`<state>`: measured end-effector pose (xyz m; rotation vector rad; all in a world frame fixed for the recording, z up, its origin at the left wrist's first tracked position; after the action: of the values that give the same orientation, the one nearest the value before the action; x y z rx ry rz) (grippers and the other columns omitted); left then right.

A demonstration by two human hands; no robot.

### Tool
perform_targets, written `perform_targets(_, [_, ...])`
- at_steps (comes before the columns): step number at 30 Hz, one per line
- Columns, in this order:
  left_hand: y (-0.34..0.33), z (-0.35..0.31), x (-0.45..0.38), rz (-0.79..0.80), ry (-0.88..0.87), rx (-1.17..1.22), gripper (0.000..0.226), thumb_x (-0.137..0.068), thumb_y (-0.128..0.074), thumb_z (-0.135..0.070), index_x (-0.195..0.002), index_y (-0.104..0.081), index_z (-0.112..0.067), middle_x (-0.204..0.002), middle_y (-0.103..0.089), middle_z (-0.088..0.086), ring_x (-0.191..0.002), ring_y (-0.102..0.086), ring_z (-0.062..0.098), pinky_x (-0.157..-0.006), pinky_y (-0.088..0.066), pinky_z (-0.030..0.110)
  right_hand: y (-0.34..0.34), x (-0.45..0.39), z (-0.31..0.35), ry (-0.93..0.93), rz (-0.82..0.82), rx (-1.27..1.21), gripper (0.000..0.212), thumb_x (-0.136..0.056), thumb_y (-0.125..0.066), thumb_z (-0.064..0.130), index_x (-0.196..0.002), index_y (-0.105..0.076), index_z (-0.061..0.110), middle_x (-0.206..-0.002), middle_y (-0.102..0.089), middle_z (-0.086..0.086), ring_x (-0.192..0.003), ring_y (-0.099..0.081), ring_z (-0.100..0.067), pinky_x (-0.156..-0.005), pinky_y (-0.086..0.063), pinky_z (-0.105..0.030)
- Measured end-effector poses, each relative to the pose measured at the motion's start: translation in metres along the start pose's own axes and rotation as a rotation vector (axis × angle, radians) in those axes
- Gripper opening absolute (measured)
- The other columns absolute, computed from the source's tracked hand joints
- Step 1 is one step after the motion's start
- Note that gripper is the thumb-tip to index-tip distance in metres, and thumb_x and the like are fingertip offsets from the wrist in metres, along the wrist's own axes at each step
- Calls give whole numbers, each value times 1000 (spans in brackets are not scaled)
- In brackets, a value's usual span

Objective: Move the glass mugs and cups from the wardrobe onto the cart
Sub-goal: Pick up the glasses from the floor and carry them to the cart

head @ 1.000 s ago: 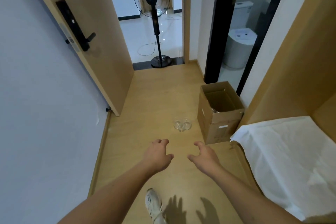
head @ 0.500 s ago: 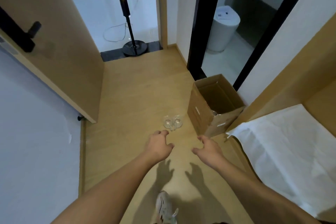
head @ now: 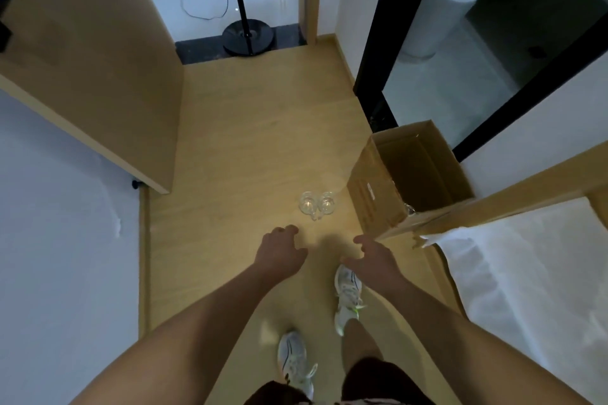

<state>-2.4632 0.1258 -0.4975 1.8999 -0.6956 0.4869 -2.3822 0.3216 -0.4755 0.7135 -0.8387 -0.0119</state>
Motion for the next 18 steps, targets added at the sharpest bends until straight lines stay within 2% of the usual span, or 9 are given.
perform_targets(4, [3,-5,-35,-6,70,8,62,-93,-62,-42,-147,-44,-19,-146,-49,12,-135,-45,33,-109,-38,38,12,-49,8,-20,44,-66,57,-90,-73,29,-141,-53,14,-137,-60,-13,-122,-58,-27,-92,-46,-29])
perform_targets(7, [4,-7,-60,0,156,41,59,-94,-63,-42,-146,-47,-17,-143,-53,12,-132,-49,31,-106,-40,34,19,-89,10,-31,129,-76,57,-90,-71,29,-141,-52,12,-138,-58,-12,-122,-57,-26,-96,-47,-34])
perform_targets(10, [-2,-8,-85,26,247,85,60,-93,-64,-42,-146,-48,-19,-144,-53,10,-132,-49,30,-104,-41,32,22,-130,11,-34,182,-39,54,-90,-69,31,-138,-53,12,-134,-60,-11,-115,-59,-25,-93,-49,-36])
perform_targets(13, [-11,-6,-116,48,304,138,59,-92,-64,-39,-146,-48,-20,-144,-53,10,-132,-49,29,-102,-42,30,20,-169,11,-68,215,-57,45,-92,-67,37,-130,-57,16,-119,-62,-6,-102,-59,-24,-90,-51,-38])
perform_targets(15, [-21,-4,-140,64,336,178,58,-92,-64,-37,-145,-49,-19,-142,-55,11,-131,-51,29,-101,-41,29,14,-196,7,-99,227,-54,38,-92,-66,31,-123,-60,11,-117,-64,-8,-95,-58,-24,-90,-51,-41])
perform_targets(18, [-40,4,-175,53,367,234,53,-91,-67,-37,-139,-56,-17,-130,-65,12,-126,-56,29,-102,-42,31,-3,-236,-2,-148,242,-68,41,-90,-67,26,-127,-60,11,-120,-64,-8,-97,-57,-23,-83,-48,-34])
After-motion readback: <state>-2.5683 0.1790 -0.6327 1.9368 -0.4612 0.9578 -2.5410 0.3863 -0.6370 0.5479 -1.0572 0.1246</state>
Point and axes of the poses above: each hand's wrist, its own x-axis away from the middle knuckle, its own y-axis out of the back of the hand, z = x × y, the point moved 4 cm from there along -x, towards the middle knuckle
